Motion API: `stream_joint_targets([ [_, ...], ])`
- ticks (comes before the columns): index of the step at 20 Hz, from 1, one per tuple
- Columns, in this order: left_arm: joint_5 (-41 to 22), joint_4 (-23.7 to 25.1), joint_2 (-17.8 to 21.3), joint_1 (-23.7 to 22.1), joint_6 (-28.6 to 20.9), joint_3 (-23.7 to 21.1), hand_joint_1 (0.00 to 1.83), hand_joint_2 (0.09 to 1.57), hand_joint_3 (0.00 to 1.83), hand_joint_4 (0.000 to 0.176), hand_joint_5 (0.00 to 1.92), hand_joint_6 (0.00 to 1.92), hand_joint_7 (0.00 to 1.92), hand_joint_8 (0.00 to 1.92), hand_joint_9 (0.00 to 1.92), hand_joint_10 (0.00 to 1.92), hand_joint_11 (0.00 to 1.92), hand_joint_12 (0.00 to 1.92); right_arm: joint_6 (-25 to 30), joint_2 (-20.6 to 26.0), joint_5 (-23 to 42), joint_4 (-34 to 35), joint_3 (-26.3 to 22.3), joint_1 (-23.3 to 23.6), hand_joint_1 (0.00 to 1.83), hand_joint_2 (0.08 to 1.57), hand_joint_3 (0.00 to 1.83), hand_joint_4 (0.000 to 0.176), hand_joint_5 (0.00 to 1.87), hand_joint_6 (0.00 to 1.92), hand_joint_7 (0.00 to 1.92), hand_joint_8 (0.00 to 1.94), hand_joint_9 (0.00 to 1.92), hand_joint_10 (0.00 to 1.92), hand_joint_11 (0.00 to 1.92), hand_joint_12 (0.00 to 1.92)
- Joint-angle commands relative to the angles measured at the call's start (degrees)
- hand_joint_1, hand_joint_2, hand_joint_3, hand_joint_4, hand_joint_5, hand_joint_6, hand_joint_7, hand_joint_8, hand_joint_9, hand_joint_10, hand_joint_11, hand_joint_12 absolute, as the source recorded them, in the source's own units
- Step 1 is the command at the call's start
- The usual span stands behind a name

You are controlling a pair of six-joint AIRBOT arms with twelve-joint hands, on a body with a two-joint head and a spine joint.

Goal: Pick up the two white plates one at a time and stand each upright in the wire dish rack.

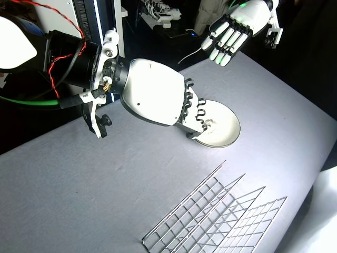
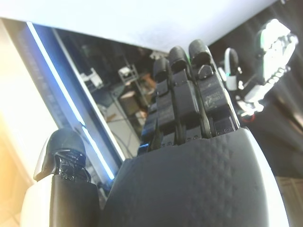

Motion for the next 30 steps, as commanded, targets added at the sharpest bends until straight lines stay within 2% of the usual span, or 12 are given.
stream_joint_targets([
  [1,-3.7,-5.2,0.2,0.0,-0.2,0.3,0.00,1.09,0.24,0.000,0.00,0.00,0.00,0.00,0.00,0.00,0.00,0.00,0.0,0.6,5.9,0.8,-0.1,0.3,0.12,1.18,0.11,0.000,0.15,0.06,0.17,0.06,0.14,0.07,0.00,0.50],
  [3,-4.3,-5.6,0.2,0.3,-0.2,0.8,0.00,1.19,0.02,0.000,0.00,0.00,0.00,0.00,0.00,0.00,0.00,0.00,-0.1,0.7,6.1,0.7,-0.1,0.1,0.13,1.23,0.01,0.000,0.18,0.01,0.19,0.01,0.17,0.01,0.00,0.49],
  [5,-4.3,-6.3,0.2,0.0,-0.2,0.9,0.00,1.19,0.02,0.000,0.00,0.00,0.00,0.00,0.00,0.00,0.00,0.00,-0.2,0.7,6.4,0.6,-0.1,0.1,0.07,1.25,0.00,0.000,0.14,0.00,0.15,0.00,0.13,0.00,0.00,0.42],
  [6,-4.3,-6.3,0.1,-0.3,-0.2,0.9,0.00,1.20,0.02,0.000,0.00,0.00,0.00,0.00,0.00,0.00,0.00,0.00,-0.2,0.7,6.7,0.6,-0.1,0.1,0.06,1.24,0.00,0.000,0.15,0.00,0.16,0.00,0.14,0.00,0.00,0.45],
  [10,-3.9,-5.8,-0.6,-2.1,-1.8,0.9,0.00,1.20,0.01,0.000,0.00,0.00,0.00,0.00,0.00,0.00,0.00,0.00,-0.7,0.7,7.6,0.5,-0.1,-0.2,0.07,1.25,0.00,0.000,0.12,0.00,0.11,0.00,0.09,0.00,0.00,0.33],
  [16,-1.9,-2.0,-0.9,-1.2,-2.2,1.2,0.00,1.18,0.00,0.000,0.00,0.00,0.00,0.00,0.00,0.00,0.00,0.00,-1.1,0.7,8.0,0.5,0.0,-0.4,0.11,1.23,0.00,0.000,0.12,0.00,0.12,0.00,0.10,0.00,0.00,0.36],
  [20,0.4,1.4,-4.4,0.7,-1.5,2.5,0.00,1.19,0.01,0.000,0.00,0.00,0.00,0.00,0.00,0.00,0.00,0.00,-1.2,0.7,8.5,0.0,0.3,-0.5,0.11,1.23,0.00,0.000,0.14,0.00,0.14,0.00,0.13,0.00,0.00,0.44],
  [26,6.0,3.3,-10.5,2.8,-1.5,5.3,0.00,1.19,0.00,0.000,0.00,0.00,0.00,0.00,0.00,0.00,0.00,0.00,-1.2,1.1,11.4,-0.4,1.1,-2.5,0.16,1.23,0.00,0.000,0.13,0.00,0.11,0.00,0.09,0.00,0.00,0.30],
  [27,6.9,3.1,-11.7,3.4,-1.4,6.1,0.00,1.18,0.00,0.000,0.00,0.00,0.00,0.00,0.00,0.00,0.00,0.00,-1.0,1.1,12.4,-3.8,1.1,-2.4,0.13,1.24,0.00,0.000,0.11,0.00,0.09,0.00,0.07,0.00,0.00,0.24],
  [30,9.2,2.7,-15.3,4.6,-1.2,9.2,0.00,1.18,0.00,0.000,0.00,0.00,0.00,0.00,0.00,0.00,0.00,0.00,-1.0,1.2,13.1,-7.5,1.2,-2.1,0.12,1.24,0.00,0.000,0.12,0.00,0.10,0.00,0.09,0.00,0.00,0.29],
])
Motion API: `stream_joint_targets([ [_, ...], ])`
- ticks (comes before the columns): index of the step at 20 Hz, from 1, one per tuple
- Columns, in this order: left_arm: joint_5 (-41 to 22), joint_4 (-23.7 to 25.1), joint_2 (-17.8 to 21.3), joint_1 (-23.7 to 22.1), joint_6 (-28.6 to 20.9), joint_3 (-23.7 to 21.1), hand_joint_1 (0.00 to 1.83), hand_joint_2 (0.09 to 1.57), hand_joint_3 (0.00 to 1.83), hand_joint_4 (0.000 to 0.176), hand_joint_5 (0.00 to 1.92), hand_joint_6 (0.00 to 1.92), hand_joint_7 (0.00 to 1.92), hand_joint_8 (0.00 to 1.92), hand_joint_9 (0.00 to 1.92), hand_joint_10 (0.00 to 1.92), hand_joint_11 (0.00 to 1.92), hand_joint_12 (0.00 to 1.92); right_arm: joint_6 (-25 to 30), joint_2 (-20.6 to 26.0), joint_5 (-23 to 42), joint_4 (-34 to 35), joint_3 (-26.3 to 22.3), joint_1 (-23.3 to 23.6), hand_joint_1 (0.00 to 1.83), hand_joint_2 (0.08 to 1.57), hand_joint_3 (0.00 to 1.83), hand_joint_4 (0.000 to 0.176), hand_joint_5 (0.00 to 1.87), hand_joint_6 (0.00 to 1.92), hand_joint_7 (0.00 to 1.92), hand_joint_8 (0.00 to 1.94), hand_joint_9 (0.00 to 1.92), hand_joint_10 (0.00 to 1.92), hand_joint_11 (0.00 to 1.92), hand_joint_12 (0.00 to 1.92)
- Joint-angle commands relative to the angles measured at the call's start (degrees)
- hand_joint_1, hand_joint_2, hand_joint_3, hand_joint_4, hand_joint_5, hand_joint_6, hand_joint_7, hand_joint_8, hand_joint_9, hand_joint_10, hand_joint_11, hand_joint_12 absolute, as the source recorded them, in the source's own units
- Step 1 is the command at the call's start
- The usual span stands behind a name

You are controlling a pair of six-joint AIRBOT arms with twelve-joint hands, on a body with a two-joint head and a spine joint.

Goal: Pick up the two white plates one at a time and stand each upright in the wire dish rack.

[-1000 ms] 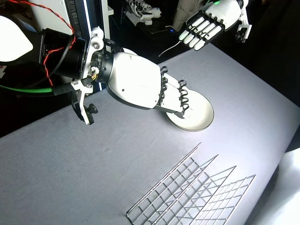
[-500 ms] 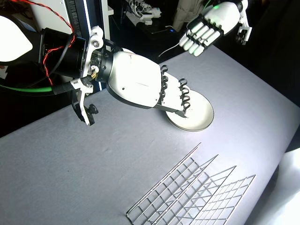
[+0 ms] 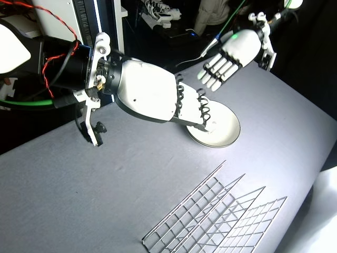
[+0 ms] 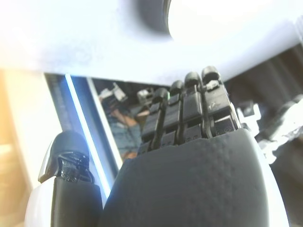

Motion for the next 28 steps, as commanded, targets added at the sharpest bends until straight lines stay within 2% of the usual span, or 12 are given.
stream_joint_targets([
  [1,-0.8,-4.7,-0.2,-0.1,0.0,0.8,0.00,1.18,0.00,0.000,0.00,0.00,0.00,0.00,0.00,0.00,0.00,0.00,0.4,0.3,4.8,1.2,0.0,0.8,0.10,1.25,0.00,0.000,0.12,0.00,0.11,0.00,0.09,0.00,0.00,0.31],
  [3,-0.5,-5.3,-2.2,-0.1,0.0,3.1,0.00,1.18,0.00,0.000,0.00,0.00,0.00,0.00,0.00,0.00,0.00,0.00,0.2,0.2,6.3,-1.3,0.2,0.6,0.09,1.25,0.00,0.000,0.11,0.00,0.09,0.00,0.08,0.00,0.00,0.25],
  [5,-0.5,-5.3,-4.3,-0.1,0.0,5.5,0.00,1.18,0.00,0.000,0.00,0.00,0.00,0.00,0.00,0.00,0.00,0.00,0.2,0.1,5.7,-2.2,0.2,0.7,0.13,1.25,0.00,0.000,0.12,0.00,0.12,0.00,0.11,0.01,0.00,0.35],
  [7,-0.4,-5.3,-5.9,0.0,0.0,7.5,0.00,1.19,0.00,0.000,0.00,0.00,0.00,0.00,0.00,0.00,0.00,0.00,0.1,-0.2,6.4,-2.8,0.7,0.8,0.10,1.25,0.00,0.000,0.12,0.00,0.11,0.00,0.11,0.00,0.00,0.35],
  [10,0.2,-5.3,-7.2,0.6,0.0,9.1,0.00,1.19,0.00,0.000,0.00,0.00,0.00,0.00,0.00,0.00,0.00,0.00,0.0,-1.5,9.5,-8.7,3.3,1.1,0.13,1.24,0.00,0.000,0.14,0.01,0.15,0.01,0.15,0.01,0.00,0.43],
  [12,0.4,-5.3,-7.8,0.9,0.0,9.8,0.00,1.18,0.00,0.000,0.01,0.00,0.00,0.00,0.00,0.00,0.00,0.00,-0.7,-2.2,11.7,-11.4,5.3,1.2,0.07,1.25,0.00,0.000,0.14,0.00,0.15,0.00,0.14,0.00,0.00,0.43],
  [15,0.6,-5.3,-9.2,1.6,0.1,11.7,0.00,1.18,0.00,0.000,0.00,0.00,0.00,0.00,0.00,0.00,0.00,0.00,-0.9,-3.9,16.5,-14.8,8.8,1.2,0.16,1.24,0.00,0.000,0.18,0.01,0.19,0.01,0.18,0.01,0.00,0.54],
  [19,0.6,-5.4,-11.3,2.4,1.0,14.9,0.00,1.18,0.00,0.000,0.00,0.00,0.00,0.00,0.00,0.00,0.00,0.00,-0.4,-5.7,17.1,-15.0,10.4,1.3,0.09,1.25,0.00,0.000,0.15,0.00,0.16,0.00,0.16,0.00,0.00,0.46],
  [22,0.6,-5.5,-12.8,2.6,1.4,17.1,0.00,1.18,0.00,0.000,0.00,0.00,0.00,0.00,0.00,0.00,0.00,0.00,-1.7,-8.3,16.8,-15.2,11.7,1.3,0.13,1.24,0.00,0.000,0.19,0.01,0.19,0.01,0.18,0.01,0.00,0.52],
  [23,0.6,-5.5,-13.0,2.6,1.4,17.5,0.00,1.18,0.00,0.000,0.00,0.00,0.00,0.00,0.00,0.00,0.00,0.00,-2.1,-8.9,16.8,-15.2,12.1,1.3,0.08,1.25,0.00,0.000,0.18,0.00,0.17,0.00,0.17,0.00,0.00,0.49],
  [28,0.5,-5.6,-14.1,3.0,1.7,19.7,0.00,1.18,0.00,0.000,0.00,0.00,0.00,0.00,0.00,0.00,0.00,0.00,-3.6,-12.3,14.6,-15.2,14.1,0.2,0.16,1.24,0.00,0.000,0.19,0.00,0.18,0.00,0.16,0.00,0.00,0.49],
])
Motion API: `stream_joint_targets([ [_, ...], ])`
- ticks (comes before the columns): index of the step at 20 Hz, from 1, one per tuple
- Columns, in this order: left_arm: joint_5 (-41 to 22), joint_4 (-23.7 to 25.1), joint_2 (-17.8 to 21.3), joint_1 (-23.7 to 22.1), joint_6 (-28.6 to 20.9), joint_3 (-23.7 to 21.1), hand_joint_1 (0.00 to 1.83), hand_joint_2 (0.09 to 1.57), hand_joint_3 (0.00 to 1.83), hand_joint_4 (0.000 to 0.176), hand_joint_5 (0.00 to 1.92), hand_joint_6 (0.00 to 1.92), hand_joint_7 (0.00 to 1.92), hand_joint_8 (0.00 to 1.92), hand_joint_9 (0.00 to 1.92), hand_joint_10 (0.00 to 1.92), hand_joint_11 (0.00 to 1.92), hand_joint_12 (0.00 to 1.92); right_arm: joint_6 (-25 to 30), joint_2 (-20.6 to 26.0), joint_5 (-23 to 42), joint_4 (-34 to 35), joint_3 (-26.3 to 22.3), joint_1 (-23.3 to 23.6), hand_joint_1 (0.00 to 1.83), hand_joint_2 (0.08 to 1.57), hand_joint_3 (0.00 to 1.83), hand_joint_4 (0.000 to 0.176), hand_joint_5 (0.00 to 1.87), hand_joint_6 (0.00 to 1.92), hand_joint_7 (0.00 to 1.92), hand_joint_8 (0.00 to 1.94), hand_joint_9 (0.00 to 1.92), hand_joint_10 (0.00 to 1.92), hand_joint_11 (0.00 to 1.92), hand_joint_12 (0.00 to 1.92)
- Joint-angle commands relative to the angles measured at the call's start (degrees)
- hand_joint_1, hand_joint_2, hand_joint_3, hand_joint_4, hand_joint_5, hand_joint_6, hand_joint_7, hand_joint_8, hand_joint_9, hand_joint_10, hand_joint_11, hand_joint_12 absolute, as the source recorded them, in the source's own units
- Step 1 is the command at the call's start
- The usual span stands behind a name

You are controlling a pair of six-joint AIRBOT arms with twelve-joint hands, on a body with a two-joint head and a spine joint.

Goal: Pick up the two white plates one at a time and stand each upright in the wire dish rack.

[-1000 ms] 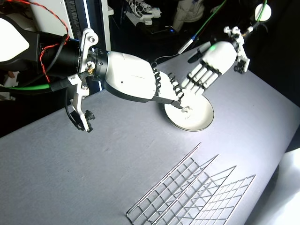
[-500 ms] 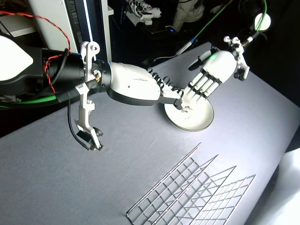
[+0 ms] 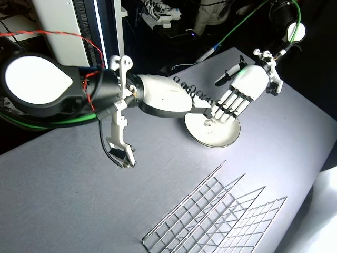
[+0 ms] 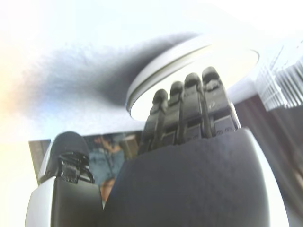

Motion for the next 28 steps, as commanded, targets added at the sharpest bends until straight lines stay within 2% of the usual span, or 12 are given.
stream_joint_targets([
  [1,-2.1,-4.1,0.0,0.2,0.4,0.3,0.00,1.18,0.00,0.000,0.00,0.00,0.00,0.00,0.00,0.00,0.00,0.00,-0.1,-0.2,3.0,3.3,0.3,0.2,0.16,1.24,0.00,0.000,0.19,0.00,0.18,0.00,0.16,0.00,0.00,0.48],
  [2,-2.1,-4.1,0.0,0.3,0.7,0.4,0.00,1.18,0.00,0.000,0.00,0.00,0.00,0.00,0.00,0.00,0.00,0.00,-0.1,-0.4,3.0,3.3,0.5,0.1,0.11,1.25,0.00,0.000,0.17,0.00,0.16,0.00,0.14,0.00,0.00,0.43],
  [4,-2.1,-3.6,0.0,0.7,1.0,0.4,0.00,1.18,0.00,0.000,0.00,0.00,0.00,0.00,0.00,0.00,0.00,0.00,0.0,-0.5,3.0,3.3,0.5,0.0,0.10,1.25,0.00,0.000,0.18,0.00,0.17,0.00,0.15,0.00,0.00,0.45],
  [12,-1.6,-1.3,0.2,2.0,1.5,0.7,0.00,1.19,0.00,0.000,0.00,0.00,0.00,0.00,0.00,0.00,0.00,0.00,0.3,-0.1,4.6,3.4,0.5,-0.2,0.14,1.24,0.00,0.000,0.17,0.00,0.16,0.00,0.14,0.00,0.00,0.43],
  [15,-1.5,-0.9,0.3,2.8,1.5,0.6,0.00,1.18,0.00,0.000,0.00,0.00,0.00,0.00,0.00,0.00,0.00,0.00,0.3,0.0,4.6,3.4,0.5,-0.3,0.14,1.24,0.00,0.000,0.18,0.00,0.17,0.00,0.16,0.00,0.00,0.48],
  [17,-1.3,-0.9,0.3,3.0,1.5,0.4,0.00,1.19,0.00,0.000,0.00,0.00,0.00,0.00,0.00,0.00,0.00,0.00,0.3,0.0,4.6,3.4,0.4,-0.3,0.13,1.25,0.00,0.000,0.15,0.00,0.14,0.00,0.13,0.00,0.00,0.41],
  [21,-0.2,-1.0,-0.2,3.8,1.7,-0.4,0.00,1.18,0.00,0.000,0.00,0.00,0.00,0.00,0.00,0.00,0.00,0.00,0.3,0.0,4.6,3.6,0.5,-0.4,0.16,1.24,0.00,0.000,0.19,0.01,0.18,0.01,0.17,0.01,0.00,0.49],
  [24,1.2,-1.7,-1.0,4.6,1.7,-1.1,0.00,1.19,0.00,0.000,0.00,0.00,0.00,0.00,0.00,0.00,0.00,0.00,0.1,0.0,4.8,3.6,0.5,-0.3,0.13,1.25,0.00,0.000,0.15,0.00,0.13,0.00,0.12,0.00,0.00,0.39],
  [25,1.6,-2.1,-1.3,4.9,1.7,-1.2,0.00,1.19,0.00,0.000,0.00,0.00,0.00,0.00,0.00,0.00,0.00,0.00,0.0,0.1,4.8,3.5,0.5,-0.4,0.16,1.24,0.00,0.000,0.18,0.00,0.16,0.01,0.16,0.01,0.00,0.47],
  [28,3.0,-3.0,-2.5,5.2,1.7,-1.7,0.00,1.19,0.00,0.000,0.00,0.00,0.00,0.00,0.00,0.00,0.00,0.00,-0.2,0.1,4.8,3.5,0.7,-0.4,0.14,1.25,0.00,0.000,0.16,0.00,0.15,0.00,0.15,0.00,0.00,0.44],
])
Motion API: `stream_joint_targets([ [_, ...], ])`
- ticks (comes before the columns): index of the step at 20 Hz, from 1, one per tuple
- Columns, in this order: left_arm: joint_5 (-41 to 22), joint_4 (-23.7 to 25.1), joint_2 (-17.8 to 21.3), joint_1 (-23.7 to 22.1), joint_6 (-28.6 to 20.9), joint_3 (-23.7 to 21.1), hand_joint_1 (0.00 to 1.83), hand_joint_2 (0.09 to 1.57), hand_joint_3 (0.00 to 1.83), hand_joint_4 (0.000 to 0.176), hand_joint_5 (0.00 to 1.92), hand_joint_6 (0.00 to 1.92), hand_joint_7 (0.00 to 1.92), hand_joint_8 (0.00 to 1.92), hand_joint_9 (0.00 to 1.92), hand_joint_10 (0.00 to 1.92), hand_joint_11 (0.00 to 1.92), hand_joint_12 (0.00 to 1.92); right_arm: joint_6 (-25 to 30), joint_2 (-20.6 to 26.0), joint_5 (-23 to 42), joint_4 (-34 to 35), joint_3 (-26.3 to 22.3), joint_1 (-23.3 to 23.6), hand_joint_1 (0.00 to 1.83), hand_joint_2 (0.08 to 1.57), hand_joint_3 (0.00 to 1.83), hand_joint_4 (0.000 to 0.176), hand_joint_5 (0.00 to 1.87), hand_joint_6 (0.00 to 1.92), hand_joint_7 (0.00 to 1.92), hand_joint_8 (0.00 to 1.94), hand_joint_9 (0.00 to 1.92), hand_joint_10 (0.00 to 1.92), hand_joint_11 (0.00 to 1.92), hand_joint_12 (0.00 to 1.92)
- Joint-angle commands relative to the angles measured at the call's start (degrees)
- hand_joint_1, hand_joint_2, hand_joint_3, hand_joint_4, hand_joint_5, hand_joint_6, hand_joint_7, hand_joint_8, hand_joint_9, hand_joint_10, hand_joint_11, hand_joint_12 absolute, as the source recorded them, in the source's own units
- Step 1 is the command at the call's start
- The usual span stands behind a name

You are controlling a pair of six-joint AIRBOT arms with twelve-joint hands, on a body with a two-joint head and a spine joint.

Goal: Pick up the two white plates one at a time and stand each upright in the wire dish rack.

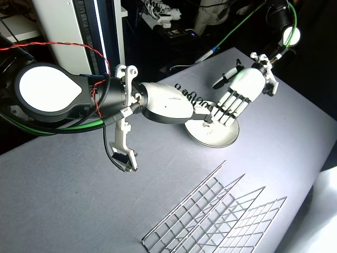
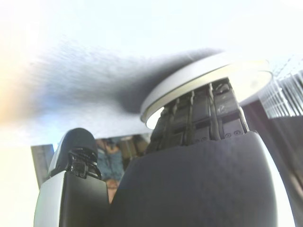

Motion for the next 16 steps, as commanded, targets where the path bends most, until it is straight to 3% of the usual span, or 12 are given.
stream_joint_targets([
  [1,0.8,1.1,-1.0,0.5,0.2,-0.3,0.00,1.18,0.00,0.000,0.00,0.00,0.00,0.00,0.00,0.00,0.00,0.00,-0.2,0.2,3.6,3.2,0.3,0.4,0.15,1.25,0.00,0.000,0.17,0.00,0.16,0.00,0.15,0.00,0.00,0.46],
  [4,1.4,1.0,-2.9,-0.3,0.3,0.1,0.00,1.18,0.00,0.000,0.00,0.00,0.00,0.00,0.00,0.00,0.00,0.00,-0.2,0.2,3.6,3.2,1.2,0.3,0.16,1.24,0.00,0.000,0.15,0.00,0.14,0.00,0.14,0.00,0.00,0.44],
  [7,1.6,0.9,-4.5,-1.3,0.4,0.8,0.00,1.18,0.00,0.000,0.00,0.00,0.00,0.00,0.00,0.00,0.00,0.00,-0.2,-0.2,3.8,3.2,2.7,-0.4,0.31,1.23,0.00,0.000,0.12,0.00,0.11,0.00,0.11,0.00,0.00,0.40],
  [10,1.6,0.9,-5.1,-2.0,0.5,1.2,0.00,1.18,0.00,0.000,0.00,0.00,0.00,0.00,0.00,0.00,0.00,0.00,-0.1,-1.6,4.0,3.2,4.1,-0.6,0.66,1.17,0.00,0.000,0.07,0.00,0.07,0.00,0.09,0.00,0.00,0.38],
  [12,1.6,0.9,-5.1,-2.0,0.5,1.3,0.00,1.18,0.00,0.000,0.00,0.00,0.00,0.00,0.00,0.00,0.00,0.00,-0.1,-2.3,4.0,3.2,4.5,-0.7,0.75,1.14,0.00,0.000,0.07,0.00,0.08,0.00,0.09,0.00,0.00,0.41],
  [13,1.6,0.9,-5.2,-2.0,0.5,1.3,0.00,1.19,0.00,0.000,0.00,0.00,0.00,0.00,0.00,0.00,0.00,0.00,-0.1,-2.6,4.0,3.2,4.6,-0.9,0.94,1.09,0.00,0.000,0.01,0.00,0.02,0.00,0.03,0.00,0.00,0.23],
  [16,1.7,0.9,-5.4,-2.2,0.5,1.3,0.00,1.18,0.00,0.000,0.00,0.00,0.00,0.00,0.00,0.00,0.00,0.00,0.0,-4.1,3.8,3.2,5.0,-1.7,1.08,0.99,0.00,0.000,0.02,0.00,0.04,0.00,0.05,0.00,0.00,0.31],
])
